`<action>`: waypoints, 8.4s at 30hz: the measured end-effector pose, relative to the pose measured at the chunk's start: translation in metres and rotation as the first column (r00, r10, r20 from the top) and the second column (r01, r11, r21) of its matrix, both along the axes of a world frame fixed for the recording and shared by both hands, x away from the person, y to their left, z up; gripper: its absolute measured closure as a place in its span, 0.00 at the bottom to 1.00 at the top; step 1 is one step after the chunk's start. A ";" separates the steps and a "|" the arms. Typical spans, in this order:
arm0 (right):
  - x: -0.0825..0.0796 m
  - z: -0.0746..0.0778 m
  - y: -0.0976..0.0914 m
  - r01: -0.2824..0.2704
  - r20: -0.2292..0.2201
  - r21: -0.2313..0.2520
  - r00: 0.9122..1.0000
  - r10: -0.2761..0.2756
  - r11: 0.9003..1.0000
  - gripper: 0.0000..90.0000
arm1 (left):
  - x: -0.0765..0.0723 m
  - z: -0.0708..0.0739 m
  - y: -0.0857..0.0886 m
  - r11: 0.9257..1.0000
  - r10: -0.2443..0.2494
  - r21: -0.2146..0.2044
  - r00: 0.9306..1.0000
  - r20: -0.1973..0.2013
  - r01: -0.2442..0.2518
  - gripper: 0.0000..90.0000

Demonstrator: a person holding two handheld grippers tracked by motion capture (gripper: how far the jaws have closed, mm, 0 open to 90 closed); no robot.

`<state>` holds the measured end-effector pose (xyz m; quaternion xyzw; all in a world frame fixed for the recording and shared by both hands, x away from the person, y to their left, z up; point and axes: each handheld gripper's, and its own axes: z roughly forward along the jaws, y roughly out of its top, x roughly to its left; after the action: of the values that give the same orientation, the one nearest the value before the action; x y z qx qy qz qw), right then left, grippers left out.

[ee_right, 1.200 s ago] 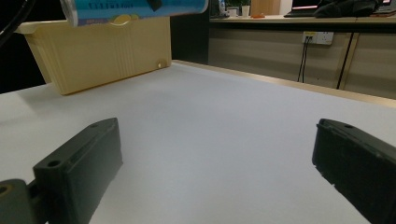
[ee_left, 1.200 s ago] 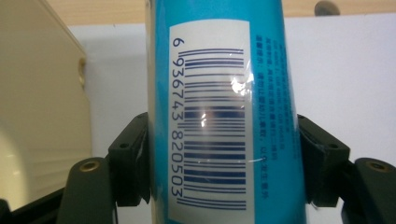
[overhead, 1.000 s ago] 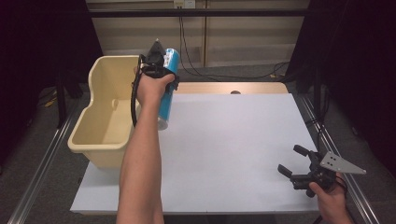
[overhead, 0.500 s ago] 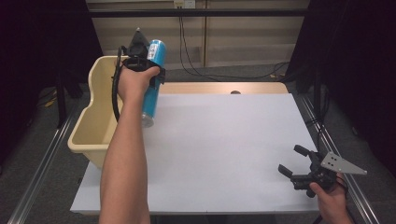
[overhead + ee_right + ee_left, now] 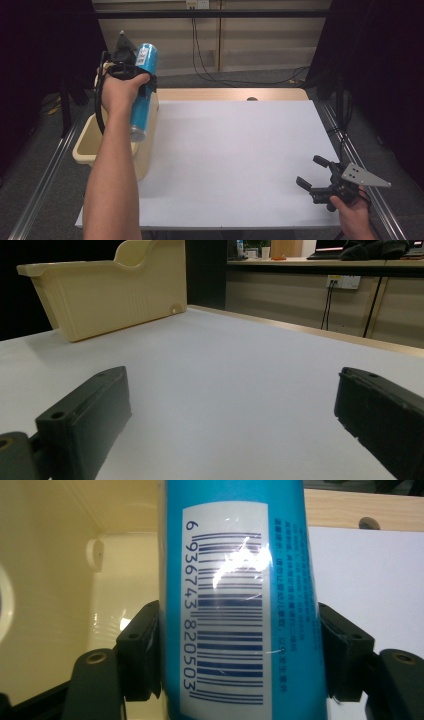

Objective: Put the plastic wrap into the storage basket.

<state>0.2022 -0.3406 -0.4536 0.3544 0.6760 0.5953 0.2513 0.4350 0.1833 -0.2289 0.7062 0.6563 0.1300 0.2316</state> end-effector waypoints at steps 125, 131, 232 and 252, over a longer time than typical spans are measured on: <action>0.000 0.000 0.008 -0.025 0.002 -0.016 1.000 0.025 1.000 0.01 | -0.022 -0.035 -0.007 0.991 -0.086 -0.108 0.996 -0.013 0.084 0.21; -0.001 0.000 0.008 -0.025 0.001 -0.019 1.000 0.025 0.999 0.01 | -0.022 -0.038 -0.017 0.989 -0.096 -0.117 0.995 -0.009 0.094 0.21; 0.000 -0.002 0.012 -0.051 -0.005 -0.036 0.999 0.050 0.998 0.01 | -0.068 -0.173 -0.077 0.907 -0.353 -0.203 0.929 0.115 0.370 0.06; 0.001 -0.003 0.014 -0.057 -0.006 -0.042 0.998 0.057 0.997 0.01 | -0.092 -0.189 -0.070 0.892 -0.385 -0.151 0.890 0.244 0.427 0.02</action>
<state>0.2035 -0.3271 -0.4566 0.3308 0.6990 0.5868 0.2400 0.3431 0.1128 -0.4175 0.7836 0.4755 0.0847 0.3909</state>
